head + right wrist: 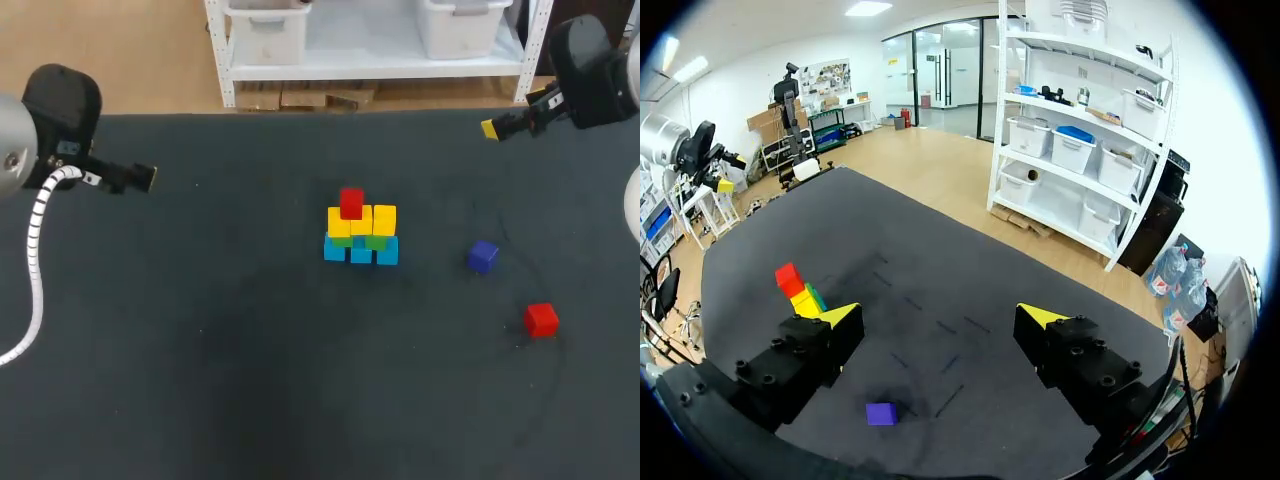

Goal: Place the blue cubes, place green cubes on the blue cubes, place the yellow cubes on the green cubes, then place the red cubes on the yellow cubes, and place purple cube on the red cubes.

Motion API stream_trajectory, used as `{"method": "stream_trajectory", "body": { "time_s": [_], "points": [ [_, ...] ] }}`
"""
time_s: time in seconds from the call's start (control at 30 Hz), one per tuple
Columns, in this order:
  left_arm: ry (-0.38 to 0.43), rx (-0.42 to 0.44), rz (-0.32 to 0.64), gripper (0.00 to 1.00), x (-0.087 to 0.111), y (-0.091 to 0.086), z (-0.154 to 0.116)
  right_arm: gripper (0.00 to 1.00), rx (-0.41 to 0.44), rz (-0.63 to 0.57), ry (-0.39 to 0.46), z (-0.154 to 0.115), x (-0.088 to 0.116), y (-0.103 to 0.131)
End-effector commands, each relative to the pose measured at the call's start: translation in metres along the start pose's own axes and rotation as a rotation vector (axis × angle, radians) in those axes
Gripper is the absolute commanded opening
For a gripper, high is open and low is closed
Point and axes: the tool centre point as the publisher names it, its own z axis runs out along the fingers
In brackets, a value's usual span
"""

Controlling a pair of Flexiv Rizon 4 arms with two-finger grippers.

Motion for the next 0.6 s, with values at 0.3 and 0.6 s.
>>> {"method": "stream_trajectory", "body": {
  "time_s": [0.3, 0.6],
  "points": [
    [-0.001, 0.005, 0.001, 1.00, 0.000, 0.001, -0.001, 1.00, 0.003, 0.000, 0.001, 0.000, 0.000, 0.001],
    [-0.001, 0.005, 0.001, 1.00, 0.000, 0.001, -0.001, 1.00, 0.018, -0.048, 0.119, 0.011, 0.016, 0.011]
  ]
}}
